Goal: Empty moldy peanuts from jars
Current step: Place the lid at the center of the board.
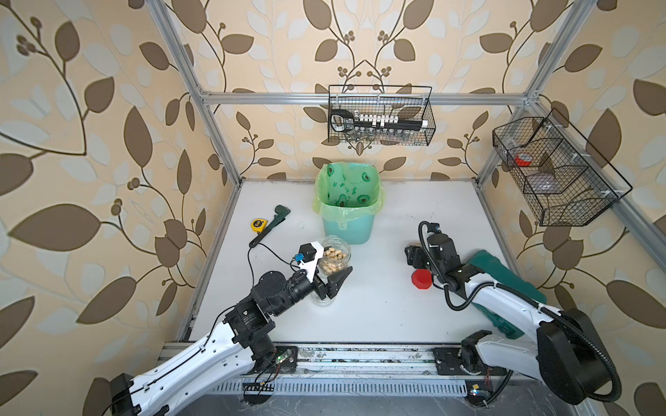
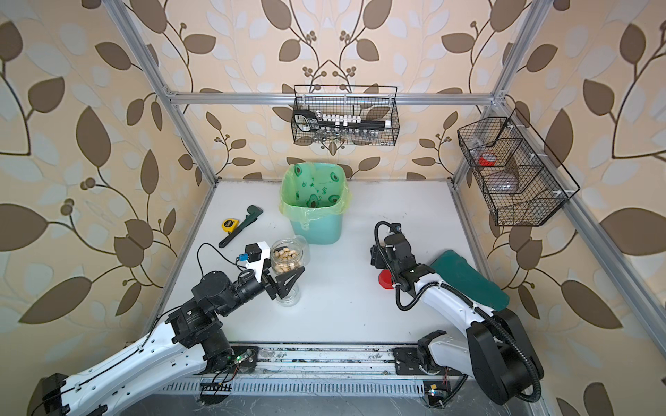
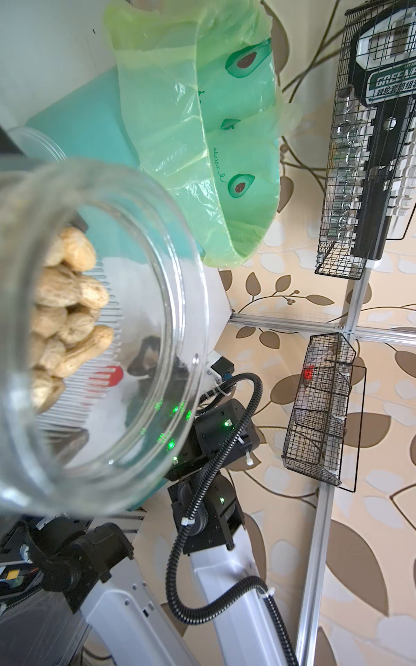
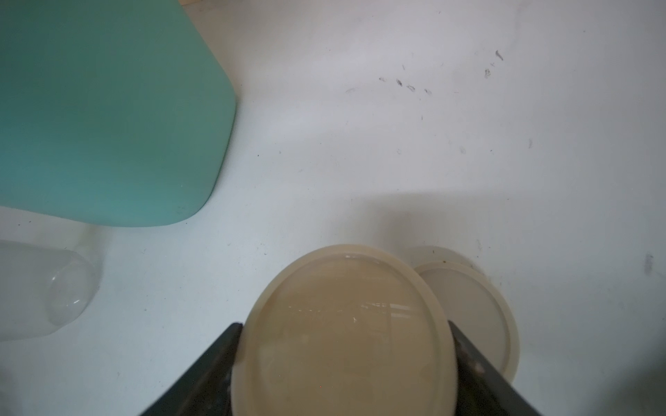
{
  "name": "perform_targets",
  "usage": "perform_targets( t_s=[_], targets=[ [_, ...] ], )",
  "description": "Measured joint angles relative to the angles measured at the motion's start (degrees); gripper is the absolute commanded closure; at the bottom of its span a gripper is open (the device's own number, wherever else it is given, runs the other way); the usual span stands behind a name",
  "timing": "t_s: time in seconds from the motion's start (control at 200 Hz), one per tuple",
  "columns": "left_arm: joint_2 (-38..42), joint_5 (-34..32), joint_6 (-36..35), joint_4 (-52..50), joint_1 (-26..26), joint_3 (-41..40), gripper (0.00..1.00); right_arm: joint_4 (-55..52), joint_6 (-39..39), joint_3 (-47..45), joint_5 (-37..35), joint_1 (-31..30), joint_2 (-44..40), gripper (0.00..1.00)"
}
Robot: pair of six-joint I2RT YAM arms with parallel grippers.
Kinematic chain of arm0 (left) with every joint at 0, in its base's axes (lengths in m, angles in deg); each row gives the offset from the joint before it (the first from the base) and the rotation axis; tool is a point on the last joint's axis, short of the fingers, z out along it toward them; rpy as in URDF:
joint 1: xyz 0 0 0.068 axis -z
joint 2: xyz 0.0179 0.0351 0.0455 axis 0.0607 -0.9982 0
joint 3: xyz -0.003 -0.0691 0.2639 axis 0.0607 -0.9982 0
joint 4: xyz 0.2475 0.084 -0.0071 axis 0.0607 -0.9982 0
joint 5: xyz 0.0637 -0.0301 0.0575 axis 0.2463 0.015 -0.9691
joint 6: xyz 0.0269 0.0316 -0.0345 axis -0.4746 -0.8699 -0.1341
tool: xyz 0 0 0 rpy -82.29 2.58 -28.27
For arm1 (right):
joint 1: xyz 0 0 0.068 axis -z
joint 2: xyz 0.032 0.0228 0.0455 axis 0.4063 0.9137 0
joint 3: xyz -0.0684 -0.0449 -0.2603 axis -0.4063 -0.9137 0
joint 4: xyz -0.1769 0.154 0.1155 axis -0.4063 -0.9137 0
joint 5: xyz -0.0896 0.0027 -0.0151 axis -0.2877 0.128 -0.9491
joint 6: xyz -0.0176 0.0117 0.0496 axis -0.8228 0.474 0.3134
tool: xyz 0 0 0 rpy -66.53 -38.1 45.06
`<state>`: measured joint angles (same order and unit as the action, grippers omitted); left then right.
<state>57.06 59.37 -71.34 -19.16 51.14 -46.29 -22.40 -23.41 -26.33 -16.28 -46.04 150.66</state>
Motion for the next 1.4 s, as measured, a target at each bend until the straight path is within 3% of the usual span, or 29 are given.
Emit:
perform_targets(
  t_s=[0.57,0.78,1.065,1.4],
  targets=[
    [-0.68,-1.36,-0.04,0.2,0.0,-0.72,1.0,5.01,-0.2,5.03,0.09,-1.81,15.45,0.41],
    [-1.53,-3.76,-0.04,2.21,0.0,-2.64,1.0,6.4,-0.31,5.53,-0.63,-1.95,18.16,0.34],
    [-1.42,-6.38,-0.04,3.13,-0.02,-3.93,1.0,6.45,0.0,5.53,-2.08,-1.95,18.82,0.14],
    [0.31,-7.34,-0.04,3.28,-0.02,-3.96,1.0,5.64,-0.02,5.53,-2.93,-1.95,19.87,0.1]
  ],
)
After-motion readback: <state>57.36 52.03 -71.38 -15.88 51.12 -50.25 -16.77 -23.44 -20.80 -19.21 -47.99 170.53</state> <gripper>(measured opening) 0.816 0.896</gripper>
